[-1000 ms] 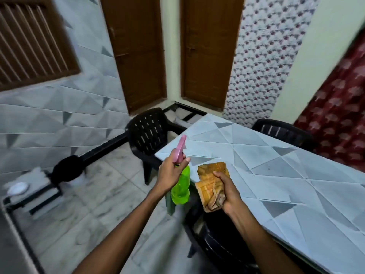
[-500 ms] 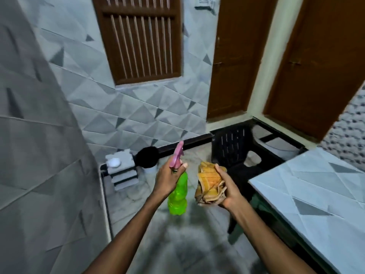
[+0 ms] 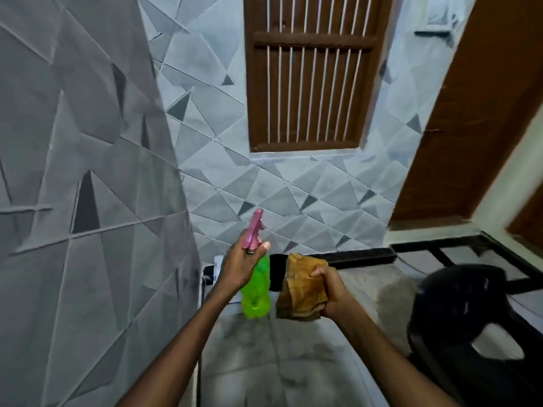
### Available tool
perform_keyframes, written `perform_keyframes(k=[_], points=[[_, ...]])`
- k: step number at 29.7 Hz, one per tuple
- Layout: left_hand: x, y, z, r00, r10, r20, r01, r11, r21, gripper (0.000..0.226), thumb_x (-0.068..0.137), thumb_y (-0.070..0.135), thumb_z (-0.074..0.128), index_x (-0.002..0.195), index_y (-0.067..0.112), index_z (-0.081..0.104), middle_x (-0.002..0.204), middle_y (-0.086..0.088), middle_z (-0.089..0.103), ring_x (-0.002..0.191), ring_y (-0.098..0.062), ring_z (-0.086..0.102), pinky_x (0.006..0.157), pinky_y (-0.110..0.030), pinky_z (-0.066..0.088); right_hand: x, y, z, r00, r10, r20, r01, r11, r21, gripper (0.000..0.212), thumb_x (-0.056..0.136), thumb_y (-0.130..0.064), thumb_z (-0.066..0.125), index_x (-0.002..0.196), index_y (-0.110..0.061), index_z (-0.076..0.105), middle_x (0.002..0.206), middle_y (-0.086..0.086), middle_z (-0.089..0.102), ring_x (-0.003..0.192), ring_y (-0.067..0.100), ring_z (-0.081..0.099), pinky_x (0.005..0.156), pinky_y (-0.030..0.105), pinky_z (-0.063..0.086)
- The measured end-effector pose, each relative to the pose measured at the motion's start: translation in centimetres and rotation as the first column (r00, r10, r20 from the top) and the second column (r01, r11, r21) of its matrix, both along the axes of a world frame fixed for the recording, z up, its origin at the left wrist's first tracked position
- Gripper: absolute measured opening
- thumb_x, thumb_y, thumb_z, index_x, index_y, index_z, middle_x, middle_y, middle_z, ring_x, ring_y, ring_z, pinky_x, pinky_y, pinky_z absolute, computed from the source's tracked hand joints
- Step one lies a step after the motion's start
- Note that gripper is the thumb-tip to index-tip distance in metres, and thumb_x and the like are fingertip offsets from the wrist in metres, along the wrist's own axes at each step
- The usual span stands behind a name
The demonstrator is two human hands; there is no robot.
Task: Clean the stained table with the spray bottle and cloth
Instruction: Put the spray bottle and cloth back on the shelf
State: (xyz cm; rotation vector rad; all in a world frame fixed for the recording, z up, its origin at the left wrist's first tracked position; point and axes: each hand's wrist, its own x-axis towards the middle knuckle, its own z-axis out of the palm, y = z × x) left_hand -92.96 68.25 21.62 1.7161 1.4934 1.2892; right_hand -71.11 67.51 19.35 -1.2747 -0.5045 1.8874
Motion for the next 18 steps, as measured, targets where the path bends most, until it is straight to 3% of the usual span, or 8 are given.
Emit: perform_keyframes(k=[4, 5, 7, 10, 13, 15, 17, 18], points=[[-5.1, 8.0, 0.8, 0.992, 0.125, 0.014, -0.125, 0.992, 0.0, 0.054, 0.079, 0.061, 0.059, 0.129, 0.052, 0.042, 0.101, 0.009, 0.064, 0.092, -0.026, 0.064, 0.084, -0.044, 0.054, -4.8, 9.0, -0.1, 0.999, 0.009, -0.045, -0.009, 1.0, -0.005, 0.035, 0.093, -0.022, 0.048, 0.098, -0.005, 0.077, 0.101, 0.02, 0.075, 0.086, 0.036, 0.074, 0.07, 0.046, 0.062], [-6.4, 10.1, 0.5, 0.992, 0.122, 0.018, -0.122, 0.992, 0.016, 0.053, 0.082, 0.057, 0.06, 0.132, 0.055, 0.041, 0.1, 0.01, 0.063, 0.091, -0.023, 0.063, 0.083, -0.041, 0.052, -6.2, 11.8, -1.0, 0.999, 0.041, -0.03, -0.041, 0.999, -0.011, 0.034, 0.087, -0.014, 0.048, 0.104, -0.004, 0.076, 0.107, 0.021, 0.074, 0.091, 0.037, 0.073, 0.075, 0.047, 0.061], [-8.6, 13.4, -0.3, 0.992, 0.12, 0.043, -0.123, 0.99, 0.062, 0.063, 0.09, 0.04, 0.061, 0.142, 0.06, 0.031, 0.105, 0.006, 0.062, 0.087, -0.017, 0.059, 0.082, -0.037, 0.051, -8.1, 15.6, -2.2, 0.997, 0.077, -0.015, -0.077, 0.997, -0.026, 0.055, 0.066, -0.003, 0.046, 0.115, -0.003, 0.071, 0.116, 0.022, 0.071, 0.1, 0.04, 0.069, 0.085, 0.049, 0.056], [-12.2, 18.6, -2.6, 0.99, 0.139, 0.027, -0.14, 0.989, 0.053, 0.072, 0.097, 0.024, 0.061, 0.152, 0.047, 0.022, 0.105, 0.012, 0.056, 0.093, -0.014, 0.058, 0.086, -0.031, 0.049, -11.0, 21.2, -5.2, 0.996, 0.082, -0.034, -0.083, 0.996, -0.026, 0.064, 0.061, -0.003, 0.042, 0.119, -0.003, 0.067, 0.12, 0.023, 0.069, 0.108, 0.043, 0.065, 0.09, 0.052, 0.054], [-15.8, 24.8, -5.7, 0.986, 0.156, 0.054, -0.156, 0.988, -0.005, 0.074, 0.097, 0.019, 0.062, 0.153, 0.047, 0.021, 0.113, 0.024, 0.055, 0.097, -0.002, 0.056, 0.088, -0.022, 0.045, -14.2, 28.1, -9.3, 0.997, 0.078, 0.024, -0.077, 0.996, -0.054, 0.084, 0.049, -0.009, 0.064, 0.133, -0.004, 0.06, 0.129, 0.027, 0.064, 0.12, 0.049, 0.06, 0.103, 0.065, 0.046], [-17.5, 27.7, -7.1, 0.979, 0.166, 0.119, -0.164, 0.986, -0.026, 0.075, 0.095, 0.017, 0.063, 0.153, 0.044, 0.024, 0.12, 0.007, 0.061, 0.095, -0.011, 0.06, 0.086, -0.023, 0.043, -15.4, 31.6, -12.3, 0.995, 0.063, 0.077, -0.056, 0.995, -0.084, 0.106, 0.034, -0.013, 0.077, 0.137, -0.006, 0.056, 0.13, 0.028, 0.064, 0.12, 0.051, 0.059, 0.103, 0.068, 0.043], [-18.4, 28.9, -8.3, 0.982, 0.144, 0.118, -0.141, 0.989, -0.035, 0.074, 0.094, 0.014, 0.064, 0.155, 0.033, 0.027, 0.119, -0.006, 0.06, 0.094, -0.011, 0.058, 0.089, -0.023, 0.042, -16.3, 33.3, -13.1, 0.993, 0.051, 0.104, -0.039, 0.993, -0.11, 0.107, 0.036, -0.016, 0.079, 0.139, -0.008, 0.054, 0.129, 0.028, 0.064, 0.117, 0.051, 0.061, 0.099, 0.068, 0.046], [-22.1, 35.4, -12.1, 0.976, 0.142, 0.168, -0.119, 0.983, -0.137, 0.073, 0.093, 0.015, 0.065, 0.154, 0.03, 0.028, 0.115, -0.005, 0.058, 0.093, -0.007, 0.056, 0.091, -0.024, 0.042, -19.7, 39.0, -16.8, 0.996, 0.017, 0.085, 0.001, 0.978, -0.208, 0.104, 0.039, -0.019, 0.079, 0.14, -0.01, 0.053, 0.128, 0.027, 0.065, 0.116, 0.05, 0.061, 0.097, 0.067, 0.048]])
